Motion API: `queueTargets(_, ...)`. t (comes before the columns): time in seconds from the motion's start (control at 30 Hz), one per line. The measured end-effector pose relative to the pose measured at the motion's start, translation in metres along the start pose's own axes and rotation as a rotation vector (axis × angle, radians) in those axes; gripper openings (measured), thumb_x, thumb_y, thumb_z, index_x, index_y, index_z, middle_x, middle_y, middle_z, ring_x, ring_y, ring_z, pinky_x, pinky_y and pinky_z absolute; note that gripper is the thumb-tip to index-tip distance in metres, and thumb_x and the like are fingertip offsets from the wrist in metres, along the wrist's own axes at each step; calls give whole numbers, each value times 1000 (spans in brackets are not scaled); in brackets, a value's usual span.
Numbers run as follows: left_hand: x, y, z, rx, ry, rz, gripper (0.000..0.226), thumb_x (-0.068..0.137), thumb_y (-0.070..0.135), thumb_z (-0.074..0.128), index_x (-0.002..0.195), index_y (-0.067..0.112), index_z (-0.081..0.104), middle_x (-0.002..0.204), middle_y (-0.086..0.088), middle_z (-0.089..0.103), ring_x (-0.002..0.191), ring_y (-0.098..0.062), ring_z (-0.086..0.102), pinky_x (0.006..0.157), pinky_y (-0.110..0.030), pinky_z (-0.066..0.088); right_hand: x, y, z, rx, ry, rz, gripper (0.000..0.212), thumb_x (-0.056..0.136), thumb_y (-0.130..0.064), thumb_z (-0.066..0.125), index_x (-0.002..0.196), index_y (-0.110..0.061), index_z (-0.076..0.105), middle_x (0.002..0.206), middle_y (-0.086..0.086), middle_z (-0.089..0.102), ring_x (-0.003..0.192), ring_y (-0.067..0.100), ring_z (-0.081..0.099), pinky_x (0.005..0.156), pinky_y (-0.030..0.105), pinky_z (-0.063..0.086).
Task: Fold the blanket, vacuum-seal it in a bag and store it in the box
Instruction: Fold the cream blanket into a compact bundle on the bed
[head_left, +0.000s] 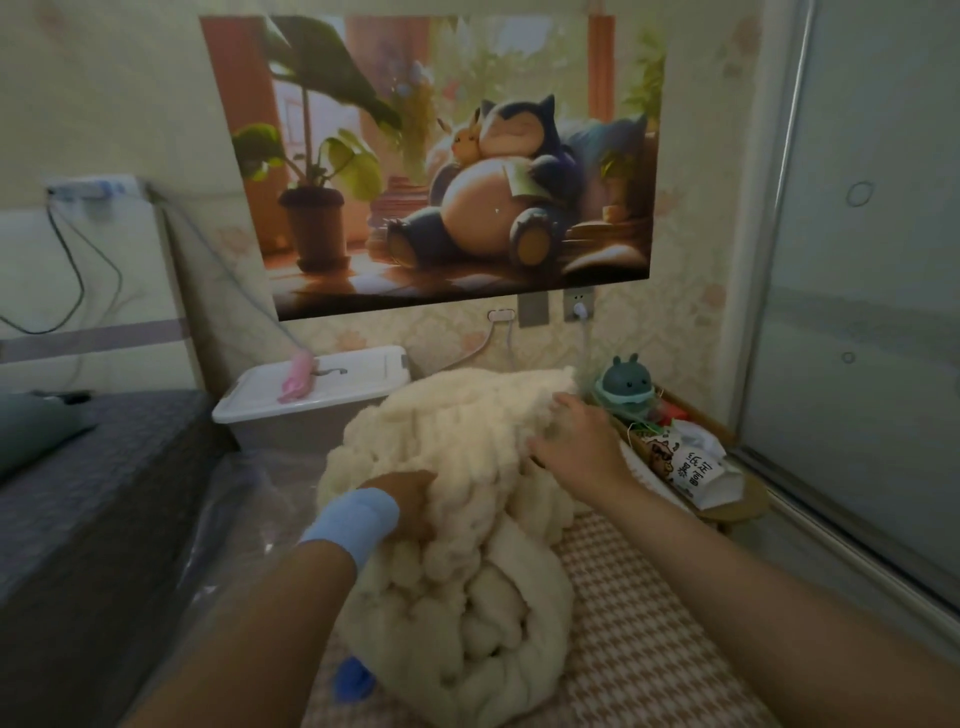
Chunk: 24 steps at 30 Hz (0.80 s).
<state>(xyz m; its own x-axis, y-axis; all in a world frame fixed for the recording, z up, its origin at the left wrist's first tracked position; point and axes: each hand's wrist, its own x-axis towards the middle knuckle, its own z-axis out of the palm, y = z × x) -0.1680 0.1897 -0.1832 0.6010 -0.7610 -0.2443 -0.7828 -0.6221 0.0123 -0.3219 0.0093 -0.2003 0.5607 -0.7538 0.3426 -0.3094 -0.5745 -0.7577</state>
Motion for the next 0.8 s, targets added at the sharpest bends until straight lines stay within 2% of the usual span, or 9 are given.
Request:
queueTargets(0.07,-14,-5,-9,-19,-121,-22,76,87,40,66,150,26,27,154,-2,28,139,-26,32,110,-35,31,4,-11,13,152,-152,121,115,62,-66,75,155,-37,14,160,2,21,145,27,28,113,47,36)
queueTargets(0.13,-19,-13,-25,-60,-47,-49,54,91,38,59,142,26,44,147,-1,40,133,-26,41,109,-36,36,6,-27,33,278,-242,131,118,69,-56,80,158,-34,6,163,1,14,148,26,21,116,44,32)
queueTargets(0.3,-14,-14,-66,-393,765,78,29,92,37,49,119,30,58,126,-2,57,114,-25,53,101,-43,44,-12,-69,72,152,-617,-201,47,88,-19,71,133,-23,58,134,1,60,124,17,56,100,31,48)
queueTargets(0.37,-6,-8,-71,-376,707,138,47,87,54,46,132,38,47,143,0,42,129,-26,41,108,-47,36,-20,-85,73,366,-766,-130,26,90,-8,66,110,-24,69,108,-2,70,96,8,67,80,25,56)
queueTargets(0.43,-2,-9,-65,-331,515,47,70,77,73,41,140,43,36,152,1,30,137,-29,31,111,-50,30,-17,-91,73,600,-769,18,30,86,8,56,104,-9,72,99,12,72,87,24,70,76,34,58)
queueTargets(0.53,-4,-32,-47,-264,262,-36,65,80,62,60,138,35,47,145,-2,43,130,-27,42,106,-37,36,-4,-82,66,725,-420,255,30,83,17,48,91,-2,70,100,23,70,82,33,70,77,47,61)
queueTargets(0.63,-20,-69,-41,-76,303,-231,42,91,37,56,131,24,57,138,-6,51,125,-28,49,102,-36,41,4,-63,65,512,-183,253,27,82,9,62,92,-16,64,111,13,64,85,20,67,71,36,62)
queueTargets(0.7,-28,-105,-50,-122,350,-520,48,94,34,50,139,17,46,143,-11,46,128,-32,47,104,-42,41,9,-55,66,336,-245,206,35,80,-5,70,109,-22,60,117,3,56,94,14,59,76,30,55)
queueTargets(0.8,-36,-152,-68,9,277,-751,48,90,25,53,136,11,49,138,-13,51,125,-33,50,102,-44,43,11,-50,70,-61,-404,170,84,68,-32,78,142,-26,39,140,7,40,126,28,45,99,40,47)
